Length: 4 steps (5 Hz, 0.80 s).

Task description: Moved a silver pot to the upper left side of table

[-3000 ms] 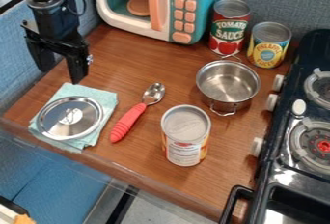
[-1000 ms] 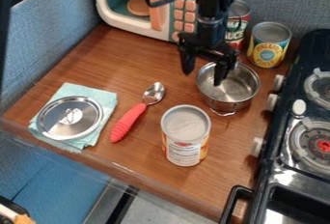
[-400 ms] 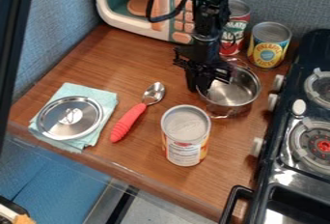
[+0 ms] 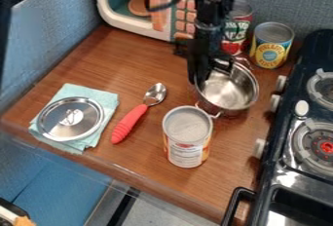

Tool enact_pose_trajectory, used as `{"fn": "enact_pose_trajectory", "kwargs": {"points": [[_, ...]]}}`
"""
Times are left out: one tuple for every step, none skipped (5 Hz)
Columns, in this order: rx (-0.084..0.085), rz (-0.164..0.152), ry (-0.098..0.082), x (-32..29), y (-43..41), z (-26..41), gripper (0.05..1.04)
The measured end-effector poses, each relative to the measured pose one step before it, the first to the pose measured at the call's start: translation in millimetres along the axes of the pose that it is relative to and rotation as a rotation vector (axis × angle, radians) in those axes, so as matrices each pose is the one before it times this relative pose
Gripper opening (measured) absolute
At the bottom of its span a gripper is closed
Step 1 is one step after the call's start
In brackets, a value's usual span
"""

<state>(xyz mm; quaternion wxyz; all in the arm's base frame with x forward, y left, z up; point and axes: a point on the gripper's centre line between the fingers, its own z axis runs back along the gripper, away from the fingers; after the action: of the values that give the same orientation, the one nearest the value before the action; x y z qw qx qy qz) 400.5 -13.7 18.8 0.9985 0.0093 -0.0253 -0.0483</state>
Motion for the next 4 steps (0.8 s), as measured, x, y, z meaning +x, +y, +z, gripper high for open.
{"fn": "enact_pose_trajectory", "kwargs": {"points": [[0.0143, 0.0718, -0.034, 0.27, 38.55, 24.68, 0.074], [0.0346, 0.0778, 0.0031, -6.77, 56.06, 4.28, 0.074], [0.0451, 0.0517, -0.0086, 0.25, 43.9, 2.48, 0.074], [0.0247, 0.0432, 0.0725, -6.02, 33.63, -28.17, 0.074]]}}
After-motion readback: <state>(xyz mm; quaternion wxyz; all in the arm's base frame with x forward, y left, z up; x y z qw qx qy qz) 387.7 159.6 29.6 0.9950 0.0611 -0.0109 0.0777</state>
